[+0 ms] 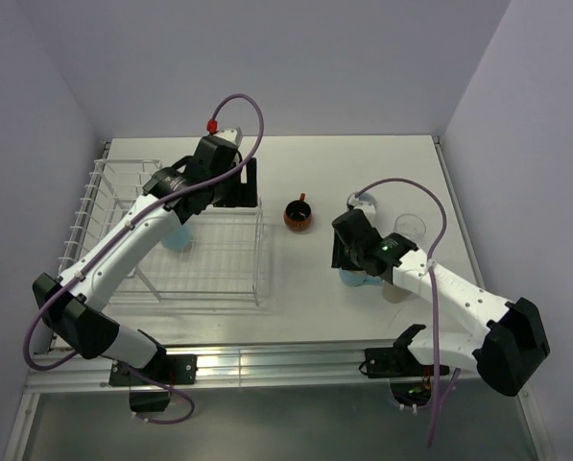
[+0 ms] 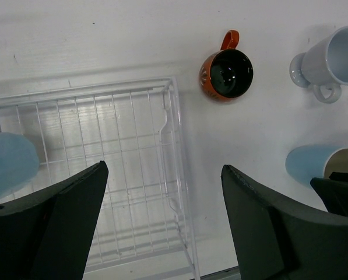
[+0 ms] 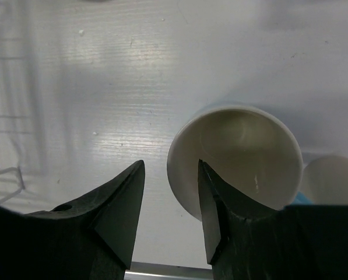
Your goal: Load the cups into the dish rack
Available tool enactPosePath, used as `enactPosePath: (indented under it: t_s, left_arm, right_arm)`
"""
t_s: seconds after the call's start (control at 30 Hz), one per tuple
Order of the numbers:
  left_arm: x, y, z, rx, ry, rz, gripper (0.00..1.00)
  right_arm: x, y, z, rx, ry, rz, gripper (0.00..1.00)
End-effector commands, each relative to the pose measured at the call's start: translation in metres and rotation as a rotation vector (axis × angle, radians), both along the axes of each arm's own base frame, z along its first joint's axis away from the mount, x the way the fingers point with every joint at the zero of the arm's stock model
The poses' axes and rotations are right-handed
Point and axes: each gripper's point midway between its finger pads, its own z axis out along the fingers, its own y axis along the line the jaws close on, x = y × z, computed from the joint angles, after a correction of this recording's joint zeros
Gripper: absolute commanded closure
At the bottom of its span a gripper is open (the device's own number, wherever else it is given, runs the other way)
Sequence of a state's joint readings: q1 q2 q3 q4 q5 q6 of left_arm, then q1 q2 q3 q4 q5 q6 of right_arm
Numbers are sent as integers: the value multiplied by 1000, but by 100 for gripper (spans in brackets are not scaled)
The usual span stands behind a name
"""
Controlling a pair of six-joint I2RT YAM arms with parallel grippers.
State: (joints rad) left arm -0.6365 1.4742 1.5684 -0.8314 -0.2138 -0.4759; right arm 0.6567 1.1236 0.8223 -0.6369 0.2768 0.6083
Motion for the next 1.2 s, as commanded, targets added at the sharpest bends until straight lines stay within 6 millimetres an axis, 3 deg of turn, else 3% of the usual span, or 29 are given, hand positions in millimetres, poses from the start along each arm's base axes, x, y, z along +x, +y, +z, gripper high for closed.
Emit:
enactPosePath:
  t_s: [0.0,0.37,0.47,0.53,0.6,0.73,0.77,0.9,0.93,1.03,1.07,1.1,1.13,1.17]
  left_arm:
    - [-3,-2,14,-40,-40,-4,14]
    - [-5,1,9,-34,-41,1,14]
    - [-6,2,8,-35,-42,4,14]
    - [-6,4,8,-34,-43,6,14]
    - [-8,3,9,-39,-45,2,14]
    - [-10,4,12,-51,-54,-6,13]
    - [-12,3,15,-60,-60,-15,12]
    - [-16,-5,31,-128,-84,-83,11]
    - [-17,-8,35,-151,-92,-108,11]
    - [-24,-19,54,-274,-127,-241,8]
    - [-26,-23,74,-339,-188,-286,6]
    - [-41,-34,72,-407,-162,-389,5]
    - [-41,-32,80,-450,-185,-415,4]
    - [-46,-34,100,-510,-251,-462,2]
  right_arm:
    - [7,2,-11,-26,-7,-7,51]
    - [13,-3,-27,-107,28,-9,66]
    - [15,-3,-22,-109,15,-5,78]
    - [15,-3,-20,-118,20,4,96]
    - [16,-2,-14,-122,20,14,100]
    - [18,12,18,-46,-21,62,100]
    - [22,17,41,-5,-67,77,100]
    - [22,28,93,69,-134,132,100]
    - [25,32,114,100,-170,145,100]
    - [23,47,151,205,-225,211,100]
    - [21,52,159,241,-233,237,100]
    - [25,55,169,284,-254,246,100]
    - [19,66,178,353,-248,306,100]
    - [18,71,185,394,-251,327,100]
